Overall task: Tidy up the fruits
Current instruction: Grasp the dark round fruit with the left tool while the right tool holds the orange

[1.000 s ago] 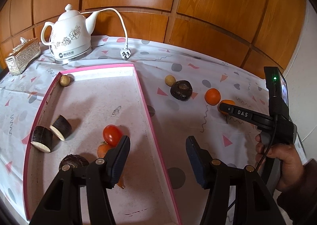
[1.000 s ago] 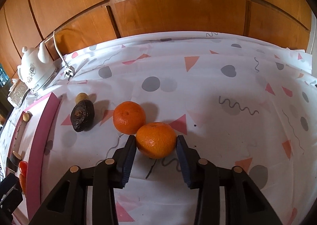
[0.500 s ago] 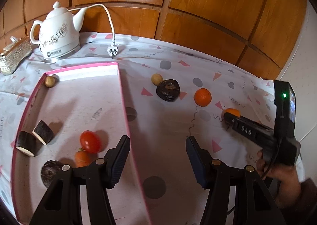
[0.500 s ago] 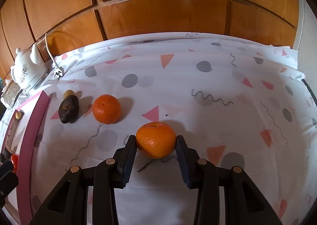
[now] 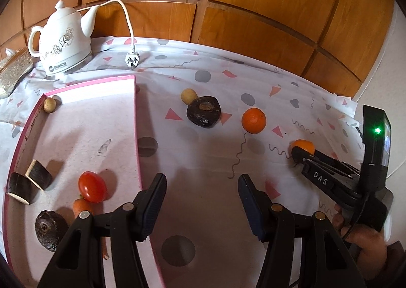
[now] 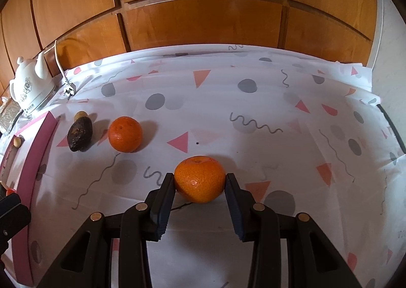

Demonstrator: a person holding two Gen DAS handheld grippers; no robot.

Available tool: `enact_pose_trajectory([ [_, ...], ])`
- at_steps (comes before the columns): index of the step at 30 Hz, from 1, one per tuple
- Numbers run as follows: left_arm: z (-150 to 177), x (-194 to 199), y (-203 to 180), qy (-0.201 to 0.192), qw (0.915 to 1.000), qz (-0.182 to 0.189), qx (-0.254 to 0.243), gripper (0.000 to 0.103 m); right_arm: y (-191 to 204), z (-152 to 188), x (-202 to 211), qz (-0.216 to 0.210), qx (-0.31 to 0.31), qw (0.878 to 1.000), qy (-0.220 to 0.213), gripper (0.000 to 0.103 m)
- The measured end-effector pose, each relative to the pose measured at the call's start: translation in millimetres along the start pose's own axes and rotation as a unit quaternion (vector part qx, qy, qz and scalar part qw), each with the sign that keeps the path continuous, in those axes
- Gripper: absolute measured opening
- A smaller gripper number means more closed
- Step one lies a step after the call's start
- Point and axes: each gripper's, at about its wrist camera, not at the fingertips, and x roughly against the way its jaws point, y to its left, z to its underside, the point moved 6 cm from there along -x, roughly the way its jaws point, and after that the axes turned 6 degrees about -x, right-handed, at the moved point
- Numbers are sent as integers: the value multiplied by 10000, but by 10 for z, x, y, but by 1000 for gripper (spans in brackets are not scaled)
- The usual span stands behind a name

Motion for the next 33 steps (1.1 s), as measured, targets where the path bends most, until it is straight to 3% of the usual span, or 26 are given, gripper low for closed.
enact_pose_trajectory([
  [14,-213,-243,-26,-14,9992,-349,211,59,159,-19,-5,-98,207,9997,-22,40],
  [33,-676,-737,248,138,9952,-370,901,59,228,-59,-87,-243,169,9996,28,40],
])
